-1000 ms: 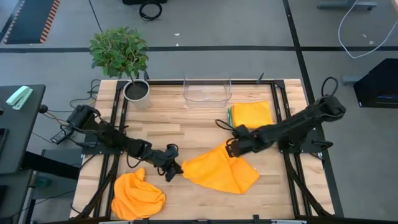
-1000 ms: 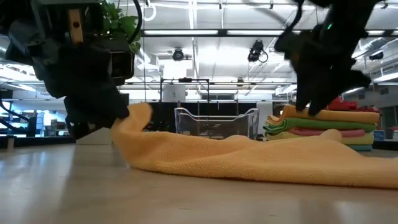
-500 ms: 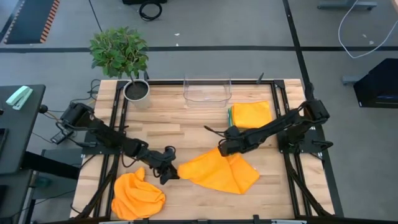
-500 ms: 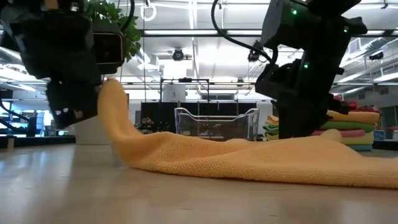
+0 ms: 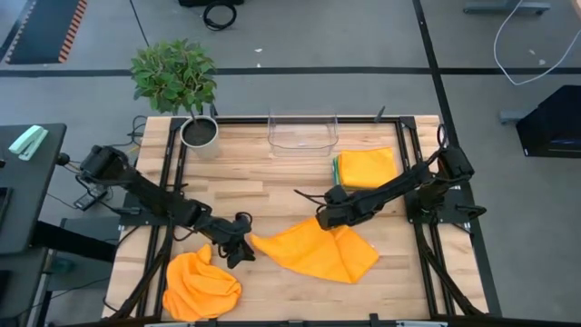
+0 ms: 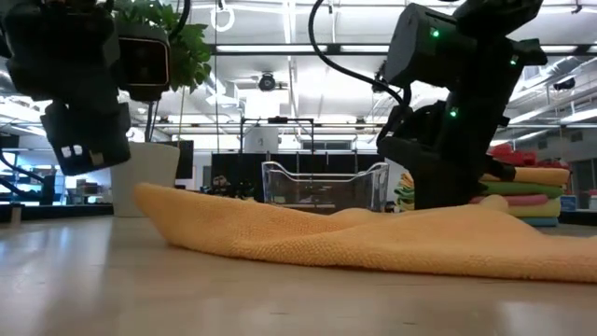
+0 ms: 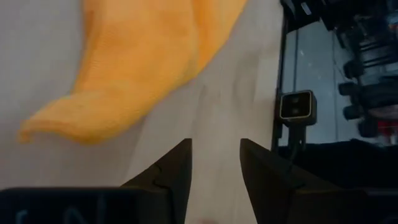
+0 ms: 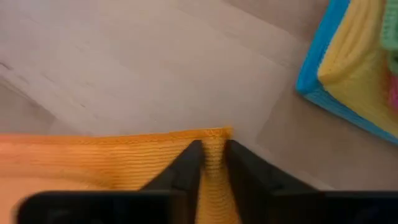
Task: Fold microfiber towels
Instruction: Fold the top orange towel
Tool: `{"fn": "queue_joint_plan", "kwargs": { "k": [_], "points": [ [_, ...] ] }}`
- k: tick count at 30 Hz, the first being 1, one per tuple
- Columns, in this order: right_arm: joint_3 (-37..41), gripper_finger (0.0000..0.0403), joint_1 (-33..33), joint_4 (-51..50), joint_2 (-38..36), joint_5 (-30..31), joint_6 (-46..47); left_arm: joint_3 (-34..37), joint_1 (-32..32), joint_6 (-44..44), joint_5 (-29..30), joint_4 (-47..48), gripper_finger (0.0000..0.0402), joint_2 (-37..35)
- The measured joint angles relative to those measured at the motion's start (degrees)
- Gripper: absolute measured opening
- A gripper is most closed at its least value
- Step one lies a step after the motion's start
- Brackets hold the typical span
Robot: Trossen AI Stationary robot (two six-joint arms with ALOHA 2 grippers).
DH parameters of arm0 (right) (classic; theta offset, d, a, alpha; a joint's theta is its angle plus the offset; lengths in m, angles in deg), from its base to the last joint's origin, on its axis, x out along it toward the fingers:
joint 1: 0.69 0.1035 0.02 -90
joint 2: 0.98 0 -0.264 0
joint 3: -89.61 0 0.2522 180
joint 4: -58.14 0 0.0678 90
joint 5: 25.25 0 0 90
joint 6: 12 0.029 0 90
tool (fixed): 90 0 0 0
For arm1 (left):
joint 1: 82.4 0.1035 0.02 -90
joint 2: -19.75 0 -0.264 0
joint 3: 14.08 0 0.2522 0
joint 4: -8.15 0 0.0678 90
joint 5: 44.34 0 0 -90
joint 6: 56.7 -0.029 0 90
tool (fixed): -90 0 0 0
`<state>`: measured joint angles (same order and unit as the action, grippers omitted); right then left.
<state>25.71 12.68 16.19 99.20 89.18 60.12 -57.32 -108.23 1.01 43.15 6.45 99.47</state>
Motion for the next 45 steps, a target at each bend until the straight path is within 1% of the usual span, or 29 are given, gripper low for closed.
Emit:
{"fn": "queue_joint_plan", "kwargs": {
  "k": [2, 3, 4, 7, 8, 10, 17, 22, 26, 29, 31, 35, 37, 40, 42, 45],
  "points": [
    [0.2, 0.0050, 0.4, 0.6, -1.1, -0.2, -0.6, 0.0, 0.5, 0.0, 2.2, 3.9, 0.0143, -3.0],
    [0.2, 0.0029, 0.7, 1.0, -1.6, -0.1, -1.1, 0.0, 0.6, 0.4, 4.4, 6.2, 0.0142, -4.6],
    [0.2, 0.0016, 0.7, 1.2, -2.3, 0.1, -1.9, 0.0, 0.6, 1.6, 7.5, 8.5, 0.0140, -6.2],
    [0.2, 0.0009, 0.8, 1.6, -3.3, 0.3, -3.0, 0.0, 0.7, 7.2, 16.4, 14.0, 0.0131, -9.3],
    [0.2, 0.0007, 1.0, 1.4, -3.9, 0.5, -3.2, 0.0, 0.8, 8.6, 18.0, 15.6, 0.0128, -10.0],
    [0.0, 0.0005, 1.9, 1.4, -6.2, 1.4, -3.6, 0.0, 0.9, 8.8, 18.8, 15.8, 0.0123, -10.5],
    [-2.1, 0.0002, 5.4, 1.0, -18.9, 5.7, -5.3, 0.0, 1.2, 7.1, 18.8, 16.1, 0.0118, -10.6],
    [-2.1, 0.0002, 5.9, 0.1, -24.9, 6.0, -7.3, 0.0, 2.8, 5.7, 18.9, 16.3, 0.0125, -10.3],
    [-2.1, 0.0001, 6.0, -0.1, -26.7, 6.2, -8.9, 0.0, 4.0, 6.9, 18.7, 18.1, 0.0125, -10.3],
    [-2.1, 0.0000, 6.0, 0.1, -26.9, 6.1, -10.4, -0.1, 5.4, 9.0, 18.5, 21.7, 0.0119, -10.2],
    [-2.1, 0.0000, 6.4, 0.4, -26.9, 5.9, -11.4, 0.0, 6.9, 8.9, 19.1, 22.8, 0.0115, -9.8],
    [-2.1, 0.0000, 6.5, 0.2, -26.9, 5.7, -10.8, 0.0, 11.0, 8.7, 19.2, 22.2, 0.0113, -7.3],
    [-2.1, 0.0000, 6.3, -0.1, -26.9, 5.7, -10.8, -0.1, 12.9, 9.2, 17.4, 20.6, 0.0114, -4.7],
    [-2.1, 0.0000, 6.2, -0.1, -26.9, 5.7, -10.8, 0.0, 15.9, 11.7, 10.3, 15.6, 0.0120, -1.3],
    [-2.1, 0.0000, 6.2, -0.1, -26.9, 5.7, -10.7, -0.1, 17.3, 13.6, 6.9, 13.5, 0.0127, 0.2],
    [-2.1, 0.0000, 6.2, -0.7, -26.9, 5.6, -10.0, -0.1, 19.0, 14.4, 6.3, 13.2, 0.0146, 0.4]
  ]
}}
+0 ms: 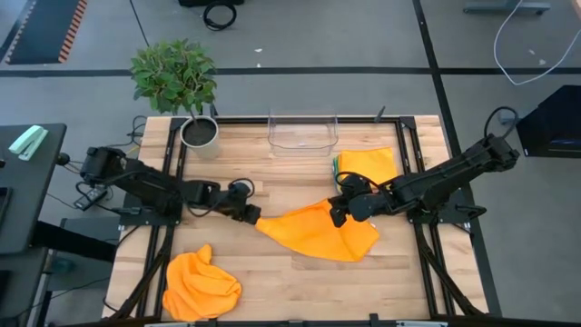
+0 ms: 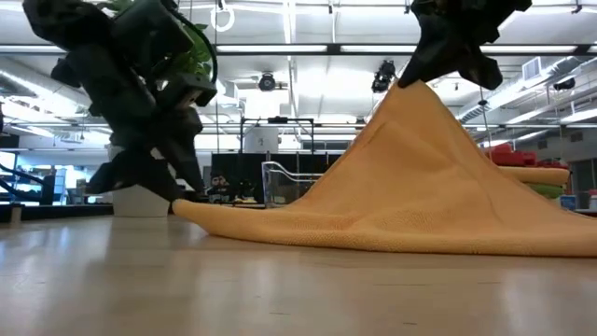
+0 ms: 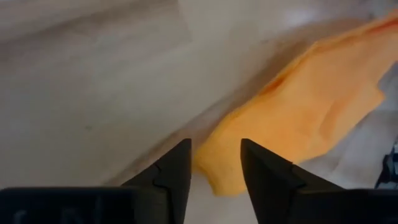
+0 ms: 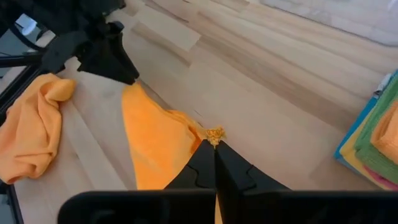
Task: Fold microfiber towels
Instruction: Fold the top orange towel
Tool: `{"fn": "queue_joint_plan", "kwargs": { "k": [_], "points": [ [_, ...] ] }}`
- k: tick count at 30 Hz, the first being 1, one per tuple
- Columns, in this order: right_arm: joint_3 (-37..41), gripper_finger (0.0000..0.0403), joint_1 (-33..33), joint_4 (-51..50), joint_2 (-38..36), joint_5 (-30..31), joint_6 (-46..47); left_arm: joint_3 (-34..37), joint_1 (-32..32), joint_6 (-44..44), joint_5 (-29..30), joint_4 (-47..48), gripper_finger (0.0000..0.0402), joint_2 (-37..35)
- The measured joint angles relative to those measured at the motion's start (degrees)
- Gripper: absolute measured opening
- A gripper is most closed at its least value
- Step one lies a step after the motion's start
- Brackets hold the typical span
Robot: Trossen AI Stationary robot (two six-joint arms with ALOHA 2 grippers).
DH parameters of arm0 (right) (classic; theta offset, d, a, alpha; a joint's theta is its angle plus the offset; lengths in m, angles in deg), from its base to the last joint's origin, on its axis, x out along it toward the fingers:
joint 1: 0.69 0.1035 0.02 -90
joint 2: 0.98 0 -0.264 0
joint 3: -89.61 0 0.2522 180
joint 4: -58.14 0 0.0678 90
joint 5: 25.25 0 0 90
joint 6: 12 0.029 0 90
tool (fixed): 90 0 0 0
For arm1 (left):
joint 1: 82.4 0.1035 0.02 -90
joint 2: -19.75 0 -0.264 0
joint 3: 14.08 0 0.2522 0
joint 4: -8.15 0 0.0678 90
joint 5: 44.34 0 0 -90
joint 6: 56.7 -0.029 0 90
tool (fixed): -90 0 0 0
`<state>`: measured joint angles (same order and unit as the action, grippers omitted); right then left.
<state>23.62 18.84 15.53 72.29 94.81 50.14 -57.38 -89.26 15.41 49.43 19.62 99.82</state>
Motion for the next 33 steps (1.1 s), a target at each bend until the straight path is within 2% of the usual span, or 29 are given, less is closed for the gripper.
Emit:
{"fn": "queue_joint_plan", "kwargs": {
  "k": [5, 11, 15, 19, 23, 27, 30, 33],
  "points": [
    [0.0, 0.0000, 0.1, -1.2, 0.0, -1.2, 0.7, 0.0, 2.2, -0.6, -3.6, 0.7, 0.0189, 0.0],
    [0.0, 0.0000, 0.1, -1.7, 0.0, -1.6, 0.4, 0.0, 1.5, 1.0, -6.5, 0.5, 0.0236, 0.0],
    [0.0, 0.0000, -0.2, -1.8, 0.0, -1.6, -0.6, 0.1, 0.5, 2.3, -6.2, 0.4, 0.0246, 2.2],
    [0.0, 0.0000, -0.5, -2.0, 0.0, -1.6, -0.9, 0.1, 0.5, 2.6, -4.5, -5.8, 0.0243, 4.1],
    [0.0, 0.0000, -1.0, -2.4, 0.0, -1.6, -1.1, 0.0, 0.7, 2.3, -4.4, -8.1, 0.0224, 5.1],
    [0.0, 0.0000, -1.1, -2.5, 0.0, -1.6, -1.2, 0.0, 0.4, 0.6, -4.4, -8.3, 0.0185, 5.4],
    [0.0, 0.0000, -1.1, -2.6, 0.0, -1.6, -1.3, 0.0, 0.2, -2.5, -3.9, -8.5, 0.0131, 5.4],
    [0.0, 0.0000, -1.1, -4.2, 0.0, -1.6, -0.8, 0.0, -0.1, -6.4, -2.5, -11.4, 0.0047, 5.4]
  ]
}}
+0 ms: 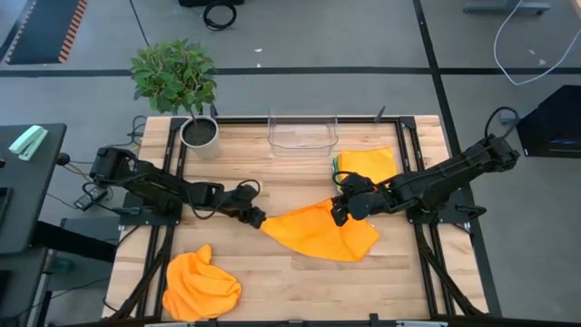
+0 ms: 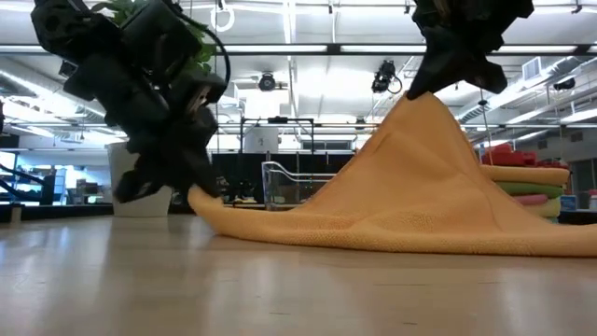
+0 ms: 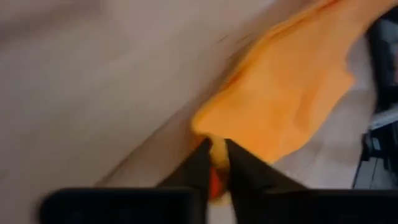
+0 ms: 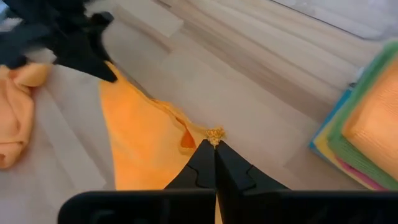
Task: Fold microfiber towels
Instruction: Fold the top orange towel
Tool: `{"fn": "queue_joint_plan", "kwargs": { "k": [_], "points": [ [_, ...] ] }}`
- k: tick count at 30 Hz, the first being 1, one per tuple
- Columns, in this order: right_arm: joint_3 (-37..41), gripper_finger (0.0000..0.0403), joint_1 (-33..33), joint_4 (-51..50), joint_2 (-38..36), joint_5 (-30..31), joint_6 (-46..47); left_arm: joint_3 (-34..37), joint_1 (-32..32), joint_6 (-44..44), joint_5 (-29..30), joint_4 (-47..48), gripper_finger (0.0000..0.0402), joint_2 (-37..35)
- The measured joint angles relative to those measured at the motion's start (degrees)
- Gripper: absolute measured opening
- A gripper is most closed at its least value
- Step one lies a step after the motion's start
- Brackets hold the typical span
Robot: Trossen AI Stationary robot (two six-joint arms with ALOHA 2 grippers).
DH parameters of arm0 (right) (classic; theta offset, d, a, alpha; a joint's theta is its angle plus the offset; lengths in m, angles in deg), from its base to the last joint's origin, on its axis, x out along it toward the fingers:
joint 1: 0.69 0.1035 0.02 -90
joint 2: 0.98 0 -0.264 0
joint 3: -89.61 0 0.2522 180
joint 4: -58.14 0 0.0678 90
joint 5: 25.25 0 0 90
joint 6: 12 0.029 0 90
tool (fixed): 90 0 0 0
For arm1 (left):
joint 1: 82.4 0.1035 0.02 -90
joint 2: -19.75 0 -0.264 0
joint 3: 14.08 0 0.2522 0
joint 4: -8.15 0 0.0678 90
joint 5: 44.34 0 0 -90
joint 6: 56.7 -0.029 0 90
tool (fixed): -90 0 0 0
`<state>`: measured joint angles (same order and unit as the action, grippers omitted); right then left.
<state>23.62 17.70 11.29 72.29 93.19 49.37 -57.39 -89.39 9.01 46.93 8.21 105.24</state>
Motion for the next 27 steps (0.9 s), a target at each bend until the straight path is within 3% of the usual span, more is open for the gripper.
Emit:
{"fn": "queue_joint_plan", "kwargs": {
  "k": [2, 5, 9, 12, 15, 20, 27],
  "points": [
    [0.0, 0.0000, 0.0, -2.3, 0.0, 0.0, 1.3, 0.0, -0.5, -4.9, 1.6, -4.4, 0.0015, 0.0],
    [0.0, 0.0000, 0.0, -7.7, -1.1, 0.0, 4.7, 0.0, -1.8, -17.1, 0.0, -16.5, 0.0011, -1.0],
    [0.0, 0.0000, -0.9, -13.3, -4.8, 0.1, 7.4, -0.3, -4.2, -32.8, -12.1, -28.8, 0.0008, -4.0],
    [0.0, 0.0000, -1.9, -13.8, -8.5, 1.6, 7.5, -0.2, -6.6, -38.5, -20.0, -26.9, 0.0007, -6.3],
    [0.0, 0.0000, -3.1, -13.8, -11.8, 3.5, 7.4, -0.2, -9.9, -41.3, -23.7, -23.5, 0.0006, -7.3],
    [0.0, 0.0000, -5.2, -12.8, -14.8, 2.3, 6.1, -0.3, -15.3, -44.7, -22.5, -17.6, 0.0005, -7.4],
    [-0.1, 0.0000, -6.1, -4.7, -15.1, 3.3, -3.0, -0.5, -15.4, -48.9, -24.6, -13.4, 0.0004, -8.8]
  ]
}}
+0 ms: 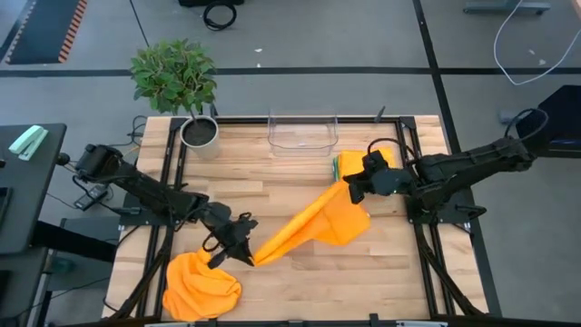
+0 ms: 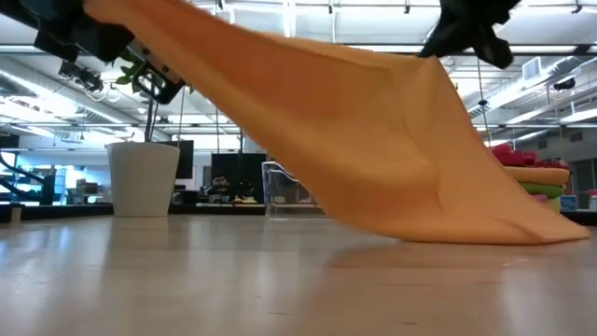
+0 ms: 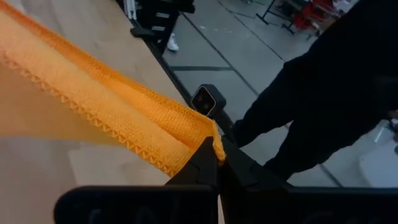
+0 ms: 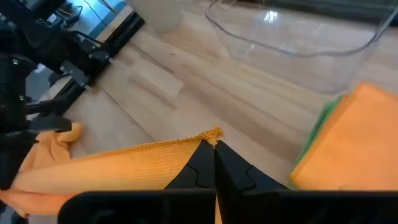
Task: Fold microfiber towels
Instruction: Fold the top orange towel
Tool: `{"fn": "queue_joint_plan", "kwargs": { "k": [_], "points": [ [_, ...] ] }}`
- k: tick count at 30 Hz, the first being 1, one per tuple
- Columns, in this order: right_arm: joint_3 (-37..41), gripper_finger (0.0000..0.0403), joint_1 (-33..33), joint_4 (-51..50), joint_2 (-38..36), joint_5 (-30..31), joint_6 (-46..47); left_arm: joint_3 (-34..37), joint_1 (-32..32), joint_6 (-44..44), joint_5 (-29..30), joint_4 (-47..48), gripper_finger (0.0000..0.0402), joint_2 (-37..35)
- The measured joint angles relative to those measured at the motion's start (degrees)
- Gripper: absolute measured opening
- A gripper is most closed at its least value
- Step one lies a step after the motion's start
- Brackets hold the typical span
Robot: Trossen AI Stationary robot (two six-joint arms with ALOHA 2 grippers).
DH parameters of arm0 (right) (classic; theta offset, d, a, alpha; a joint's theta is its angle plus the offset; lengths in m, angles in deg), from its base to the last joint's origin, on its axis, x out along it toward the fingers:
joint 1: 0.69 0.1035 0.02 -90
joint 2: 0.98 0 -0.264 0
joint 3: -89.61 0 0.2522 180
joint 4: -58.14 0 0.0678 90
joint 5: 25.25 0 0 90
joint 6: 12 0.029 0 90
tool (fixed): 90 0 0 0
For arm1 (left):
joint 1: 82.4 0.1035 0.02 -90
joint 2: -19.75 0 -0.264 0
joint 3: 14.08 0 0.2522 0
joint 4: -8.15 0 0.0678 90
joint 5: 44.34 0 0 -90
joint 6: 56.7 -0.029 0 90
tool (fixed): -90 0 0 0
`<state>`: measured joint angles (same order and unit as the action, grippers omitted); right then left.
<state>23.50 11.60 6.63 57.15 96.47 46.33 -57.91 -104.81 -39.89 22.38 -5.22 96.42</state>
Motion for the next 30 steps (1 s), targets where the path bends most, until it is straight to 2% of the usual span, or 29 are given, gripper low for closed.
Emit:
{"fn": "queue_joint_plan", "kwargs": {
  "k": [2, 5, 7, 11, 12, 15, 16, 19, 20, 22, 27, 30],
  "points": [
    [-1.4, 0.0000, -0.8, -0.2, -0.1, 0.1, -1.8, -1.1, 0.6, -1.3, -0.1, 3.5, 0.0004, -1.6],
    [-5.1, 0.0000, -2.2, -1.9, -0.2, 1.0, -6.6, -6.5, 1.1, -6.7, 0.0, 15.0, 0.0004, -4.9],
    [-8.3, 0.0000, -2.8, -1.6, 0.0, 1.9, -13.9, -12.8, 1.2, -12.5, 1.2, 28.1, 0.0004, -6.8],
    [-15.3, 0.0000, -1.6, 4.0, 0.4, 3.2, -29.8, -30.2, -0.1, -23.7, 7.5, 55.5, 0.0004, -7.3],
    [-16.7, 0.0000, -0.7, 4.6, 0.6, 2.3, -32.6, -34.2, -0.5, -25.6, 9.1, 60.5, 0.0004, -7.2],
    [-21.3, 0.0000, -1.1, -1.5, 1.6, -8.2, -32.2, -42.8, -0.9, -28.7, 13.3, 70.7, 0.0003, -5.7],
    [-22.8, 0.0000, -1.8, -4.2, 2.3, -7.7, -30.6, -44.8, -0.9, -29.4, 14.3, 72.6, 0.0004, -5.5],
    [-25.7, 0.0000, 0.4, -6.0, 2.8, 2.2, -28.5, -48.4, -0.7, -29.9, 17.3, 73.2, 0.0005, -5.5],
    [-26.8, 0.0000, 1.1, -5.7, 2.8, 2.6, -28.9, -48.8, -0.7, -29.8, 17.5, 73.4, 0.0005, -5.5],
    [-28.3, 0.0000, 1.2, -5.9, 3.4, 0.5, -29.8, -49.2, -0.5, -29.4, 17.7, 73.8, 0.0003, -5.3],
    [-29.8, 0.0000, 2.5, -8.3, 4.1, 1.1, -25.6, -48.7, -1.2, -23.8, 17.8, 73.0, 0.0008, -5.4],
    [-28.8, 0.0000, 5.8, -9.7, 5.2, -3.2, -19.8, -46.2, -3.6, -17.0, 17.9, 70.0, 0.0005, -4.8]
  ]
}}
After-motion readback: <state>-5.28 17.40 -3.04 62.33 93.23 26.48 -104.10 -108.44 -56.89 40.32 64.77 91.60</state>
